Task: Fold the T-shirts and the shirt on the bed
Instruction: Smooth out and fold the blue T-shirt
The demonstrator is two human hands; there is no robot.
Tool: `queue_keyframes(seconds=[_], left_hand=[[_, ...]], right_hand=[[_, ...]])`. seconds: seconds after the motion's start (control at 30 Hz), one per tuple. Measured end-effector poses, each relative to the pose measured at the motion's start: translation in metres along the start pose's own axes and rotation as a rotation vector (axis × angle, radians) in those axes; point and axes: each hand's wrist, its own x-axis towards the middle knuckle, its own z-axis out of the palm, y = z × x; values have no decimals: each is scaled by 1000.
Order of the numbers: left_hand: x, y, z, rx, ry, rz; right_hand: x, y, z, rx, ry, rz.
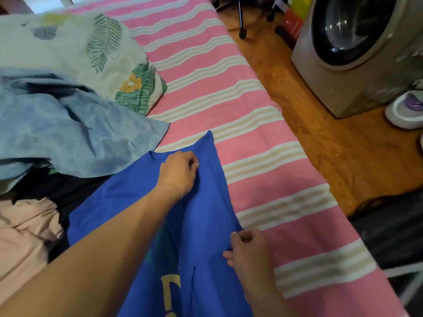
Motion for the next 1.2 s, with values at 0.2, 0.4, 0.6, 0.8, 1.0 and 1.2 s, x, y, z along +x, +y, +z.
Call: queue_keyframes(seconds=[0.2, 0.4, 0.6, 0.8, 1.0, 1.2], left_hand=[[-11, 2, -1, 64, -20, 41], [-38, -60, -11, -31, 220, -470], [-32, -94, -18, -385, 35, -503], [-69, -106, -23, -213, 272, -399], [-196, -184, -32, -29, 361, -662], [-207, -222, -44, -197, 188, -806]], right_hand=[[-6, -9, -11, -335, -20, -44], [13, -36, -2, -699, 72, -425], [65, -70, 18, -835, -39, -405], [71, -74, 31, -1094, 0, -433], [7, -28, 70, -1122, 68, -1200], [5, 5, 87, -1544, -310, -920]])
